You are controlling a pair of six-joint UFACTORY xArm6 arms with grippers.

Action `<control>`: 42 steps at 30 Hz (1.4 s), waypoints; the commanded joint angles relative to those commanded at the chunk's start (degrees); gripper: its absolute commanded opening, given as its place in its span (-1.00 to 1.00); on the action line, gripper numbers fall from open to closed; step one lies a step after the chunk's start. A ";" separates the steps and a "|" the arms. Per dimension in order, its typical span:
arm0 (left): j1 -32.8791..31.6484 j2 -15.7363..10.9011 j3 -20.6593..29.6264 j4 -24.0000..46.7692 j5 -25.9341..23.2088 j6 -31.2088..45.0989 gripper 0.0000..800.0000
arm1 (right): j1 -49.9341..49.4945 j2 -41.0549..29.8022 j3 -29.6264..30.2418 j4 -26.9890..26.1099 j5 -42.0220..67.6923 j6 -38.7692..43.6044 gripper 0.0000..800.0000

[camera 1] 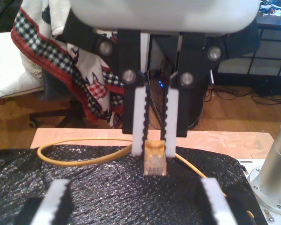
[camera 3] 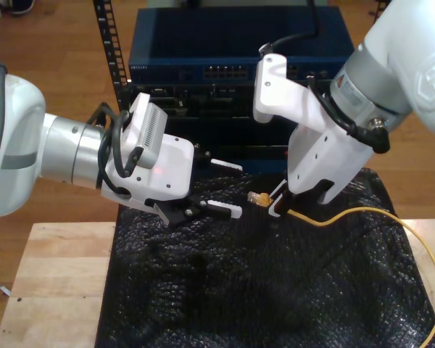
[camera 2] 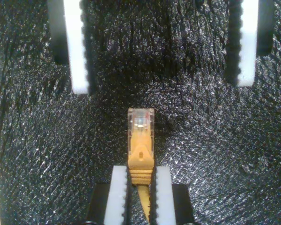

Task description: Grab the cable and plug it in

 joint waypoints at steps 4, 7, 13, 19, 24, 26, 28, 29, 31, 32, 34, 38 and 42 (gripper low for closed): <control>-0.70 0.00 0.09 0.09 0.18 0.09 0.32 | 0.09 0.18 0.00 0.00 0.09 0.00 -0.98; -1.32 0.00 0.18 0.18 0.26 0.09 0.32 | 0.44 0.44 0.00 -0.09 0.09 -0.09 -0.98; -1.67 0.18 0.26 0.26 0.35 0.53 0.32 | 1.67 1.32 0.09 -0.09 0.53 -0.09 -0.98; -1.67 0.26 0.44 0.44 0.26 2.02 0.29 | 1.67 1.32 0.09 0.00 0.44 -0.09 -0.98; -1.67 0.26 0.53 0.44 0.18 2.20 0.16 | 1.67 1.23 0.00 0.00 0.35 -0.09 -0.98; -1.85 0.18 0.62 0.44 0.26 2.20 0.11 | 1.67 1.23 0.00 0.00 0.35 0.00 -0.98; -1.93 0.18 0.70 0.44 0.26 2.20 0.06 | 1.67 1.14 0.00 0.00 0.18 0.00 -0.98; -1.93 0.18 0.70 0.44 0.26 2.20 0.06 | 1.67 1.05 0.00 -0.09 0.09 0.00 -0.98; -1.93 0.18 0.79 0.53 0.26 2.20 -0.03 | 1.67 1.05 0.09 -0.09 0.00 0.09 -0.98; -1.93 0.18 0.79 0.53 0.26 2.11 -0.04 | 1.67 1.05 0.09 -0.09 0.00 0.09 -0.98; -1.93 0.18 0.79 0.53 0.26 2.11 -0.13 | 1.67 1.05 0.09 -0.18 0.00 0.09 -0.98; -1.93 0.18 1.14 0.53 0.26 2.11 -0.20 | 1.67 0.97 0.09 -0.26 -0.09 0.09 -0.98; -1.93 0.18 1.23 0.53 0.26 2.02 -0.40 | 1.67 1.05 0.09 -0.26 -0.09 0.18 -0.98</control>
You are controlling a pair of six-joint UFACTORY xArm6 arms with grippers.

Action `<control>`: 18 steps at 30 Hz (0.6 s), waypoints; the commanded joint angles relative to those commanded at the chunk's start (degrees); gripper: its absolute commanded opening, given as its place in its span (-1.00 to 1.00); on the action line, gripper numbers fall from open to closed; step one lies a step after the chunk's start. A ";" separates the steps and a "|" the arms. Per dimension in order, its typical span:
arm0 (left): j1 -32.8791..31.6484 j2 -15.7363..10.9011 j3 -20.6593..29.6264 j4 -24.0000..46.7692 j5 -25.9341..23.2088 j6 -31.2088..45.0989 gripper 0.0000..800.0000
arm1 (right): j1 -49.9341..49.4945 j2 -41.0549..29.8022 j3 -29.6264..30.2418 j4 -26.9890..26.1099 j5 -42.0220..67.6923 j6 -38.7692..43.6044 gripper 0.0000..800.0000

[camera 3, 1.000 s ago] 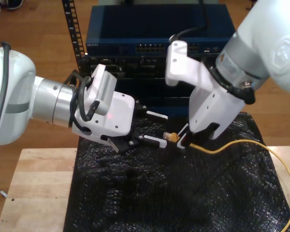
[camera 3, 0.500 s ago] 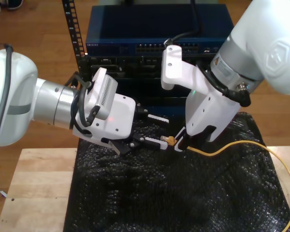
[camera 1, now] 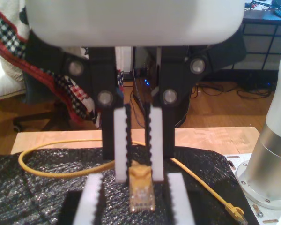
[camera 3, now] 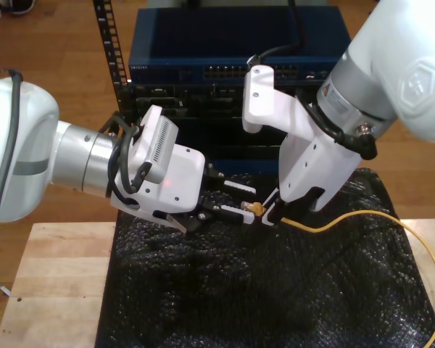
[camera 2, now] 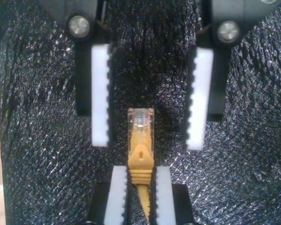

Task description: Grab the cable and plug it in

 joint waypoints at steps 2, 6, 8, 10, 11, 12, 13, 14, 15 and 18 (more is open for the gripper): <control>0.00 -0.09 0.18 0.09 0.00 0.00 -0.47 | 0.00 0.00 0.00 0.00 0.00 0.00 -0.98; 0.00 -0.26 0.35 0.44 0.00 -0.09 -0.68 | 0.00 0.00 0.09 0.09 0.00 0.00 -0.98; 0.00 -0.26 0.35 0.44 0.00 -0.18 -0.78 | 0.00 0.00 0.00 0.00 0.00 0.00 -0.98; 0.00 -0.26 0.35 0.44 0.00 -0.18 -0.91 | 0.00 -0.09 0.00 0.00 0.00 0.00 -0.98; 0.00 -0.26 0.35 0.44 0.00 -0.18 -0.94 | 0.00 0.00 0.00 0.00 0.00 0.00 -0.98; -0.09 -0.35 0.35 0.44 0.00 -0.18 -0.96 | 0.00 0.00 0.00 0.00 0.00 0.00 -0.97; -0.09 -0.35 0.35 0.44 0.09 -0.18 -0.99 | 0.00 -0.09 0.09 0.00 0.00 0.00 -0.96; -0.09 -0.35 0.35 0.44 0.18 -0.26 -0.99 | 0.00 0.00 0.09 0.00 0.00 0.00 -0.92; -0.09 -0.44 0.35 0.44 0.26 -0.26 -0.99 | 0.00 -0.09 0.09 0.00 0.00 0.00 -0.83; -0.09 -0.44 0.35 0.44 0.35 -0.26 -0.99 | 0.00 0.09 0.09 0.18 0.09 -0.26 -0.17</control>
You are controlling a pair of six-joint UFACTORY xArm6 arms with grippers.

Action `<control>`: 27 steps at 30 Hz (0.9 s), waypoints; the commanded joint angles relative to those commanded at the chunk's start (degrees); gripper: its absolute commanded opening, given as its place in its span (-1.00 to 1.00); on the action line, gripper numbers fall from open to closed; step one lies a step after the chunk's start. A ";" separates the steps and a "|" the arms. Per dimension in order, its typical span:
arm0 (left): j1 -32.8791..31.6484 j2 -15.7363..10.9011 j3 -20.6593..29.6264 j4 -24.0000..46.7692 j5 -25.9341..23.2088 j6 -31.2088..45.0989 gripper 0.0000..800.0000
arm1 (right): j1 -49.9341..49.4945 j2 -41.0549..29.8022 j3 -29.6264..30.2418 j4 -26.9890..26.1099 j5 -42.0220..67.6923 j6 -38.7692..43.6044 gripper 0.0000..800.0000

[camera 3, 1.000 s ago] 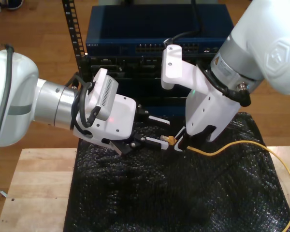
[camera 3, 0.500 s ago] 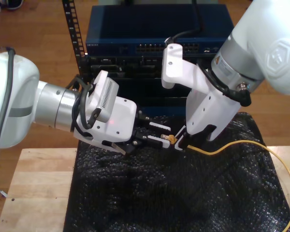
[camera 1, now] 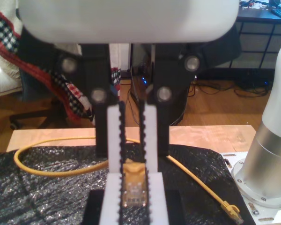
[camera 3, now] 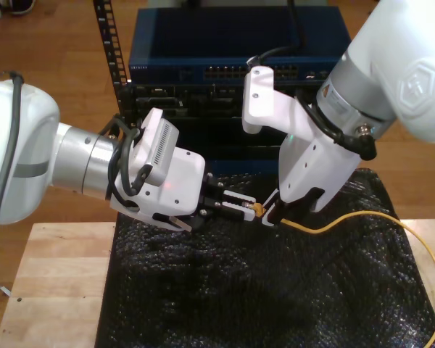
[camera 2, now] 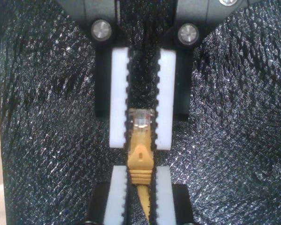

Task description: Grab the cable and plug it in

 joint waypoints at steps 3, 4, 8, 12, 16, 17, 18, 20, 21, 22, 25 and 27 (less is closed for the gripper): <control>0.09 0.09 0.00 0.00 0.09 -0.09 -0.99 | 0.00 0.00 -0.26 -0.09 -0.09 -0.88 0.56; 0.09 0.09 -0.18 0.00 0.09 -0.09 -0.99 | 0.00 -0.18 -0.35 -0.18 -0.09 -1.49 0.71; 0.18 0.79 -0.26 0.00 0.26 -0.35 -0.99 | -0.09 -0.35 -1.58 -0.35 -1.14 -4.92 0.86; 0.26 2.11 -0.62 0.00 1.32 -2.11 -0.99 | -0.35 -0.26 -1.93 -0.35 -2.46 -6.51 0.99; 0.53 2.99 -0.88 0.00 2.37 -4.84 -0.99 | -1.41 -0.09 -2.73 -0.18 -2.55 -6.68 1.00; 0.53 3.34 -0.97 -0.09 2.81 -5.36 -0.99 | -1.85 -0.09 -2.99 -0.09 -2.64 -6.59 1.00; 0.62 3.78 -1.14 -0.09 3.25 -5.98 -0.99 | -2.29 -0.18 -3.34 -0.09 -2.64 -6.59 1.00; 0.97 4.75 -2.64 -0.18 5.01 -7.21 -0.99 | -2.55 -0.18 -4.22 0.09 -2.64 -6.51 1.00; 1.49 5.36 -3.43 -0.26 5.98 -7.56 -0.99 | -2.64 -0.26 -4.31 0.00 -2.64 -6.51 1.00; 2.20 6.51 -3.96 -0.35 7.21 -7.82 -0.99 | -2.64 -0.53 -4.40 0.00 -2.64 -6.51 1.00; 5.19 9.93 -5.63 -0.53 11.08 -8.53 -0.99 | -2.64 -1.58 -4.48 0.00 -2.64 -6.51 1.00; 6.42 11.25 -6.42 -0.88 12.92 -9.14 -0.99 | -2.64 -2.46 -4.48 0.09 -2.64 -6.68 0.99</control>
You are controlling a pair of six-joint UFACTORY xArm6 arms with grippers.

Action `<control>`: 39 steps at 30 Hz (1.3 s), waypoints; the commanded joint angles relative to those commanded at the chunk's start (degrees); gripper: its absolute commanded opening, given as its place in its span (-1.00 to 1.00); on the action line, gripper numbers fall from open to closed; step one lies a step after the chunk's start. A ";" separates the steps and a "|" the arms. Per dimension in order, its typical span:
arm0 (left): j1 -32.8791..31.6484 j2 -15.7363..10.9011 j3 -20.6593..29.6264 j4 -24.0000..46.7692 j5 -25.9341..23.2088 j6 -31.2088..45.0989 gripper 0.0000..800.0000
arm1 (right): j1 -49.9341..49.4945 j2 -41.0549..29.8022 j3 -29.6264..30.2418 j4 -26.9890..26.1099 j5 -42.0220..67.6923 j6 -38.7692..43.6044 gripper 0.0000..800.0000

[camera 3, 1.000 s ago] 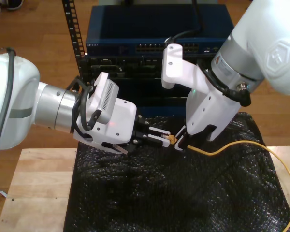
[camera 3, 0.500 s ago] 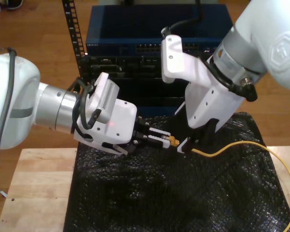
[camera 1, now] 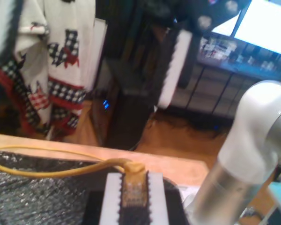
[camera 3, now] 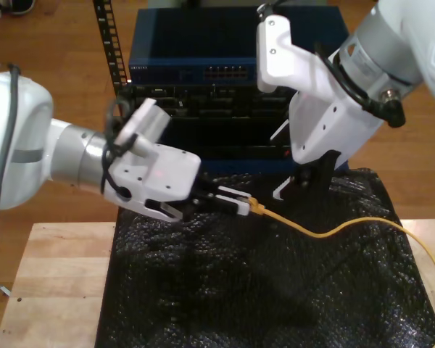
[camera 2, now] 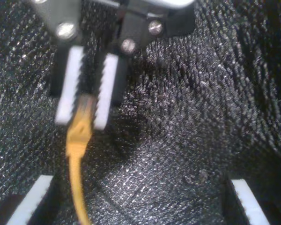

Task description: Grab the cable and plug it in

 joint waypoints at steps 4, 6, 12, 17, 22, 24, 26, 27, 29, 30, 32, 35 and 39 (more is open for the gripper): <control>0.88 0.62 -0.35 -2.99 1.93 -0.79 -0.99 | 0.26 -2.55 0.26 0.00 0.00 -1.76 0.99; 2.11 1.14 -0.44 -3.96 3.25 -0.88 -0.99 | 0.35 -4.13 0.44 0.09 -0.09 -2.99 0.99; 4.66 3.34 -1.67 -4.40 7.74 -5.63 -0.99 | 2.64 -8.35 1.76 0.62 -0.09 -6.77 0.99; 7.21 6.24 -2.81 -6.07 13.45 -9.23 -0.99 | 7.30 -10.37 3.08 0.62 -3.78 -9.85 0.97; 8.35 7.03 -2.90 -7.21 16.00 -9.23 -0.99 | 9.85 -14.07 7.12 0.53 -13.01 -11.87 0.91; 8.70 7.74 -2.90 -7.74 17.41 -9.23 -0.99 | 10.55 -14.68 8.09 0.53 -15.47 -12.40 0.91; 8.70 8.09 -2.90 -8.62 18.73 -9.23 -0.99 | 11.25 -14.95 8.26 0.53 -16.97 -12.92 0.95; 8.70 8.44 -2.99 -9.14 19.52 -9.23 -0.99 | 11.43 -15.03 8.44 0.53 -17.41 -13.19 0.96; 8.70 9.05 -3.08 -9.85 21.01 -9.23 -0.99 | 11.69 -15.03 8.79 0.53 -18.02 -13.89 0.96; 8.70 9.41 -3.16 -10.02 21.80 -9.23 -0.99 | 11.87 -15.12 8.79 0.53 -18.29 -14.15 0.96; 8.70 10.02 -3.25 -10.11 22.86 -9.49 -0.99 | 12.57 -15.21 9.41 0.53 -19.34 -14.86 0.96; 8.70 10.46 -3.25 -10.20 24.09 -11.25 -0.99 | 14.51 -15.56 11.34 0.53 -22.77 -16.53 0.95; 8.62 11.52 -3.25 -10.55 26.81 -12.84 -0.99 | 17.14 -16.44 14.24 0.53 -28.48 -18.20 0.95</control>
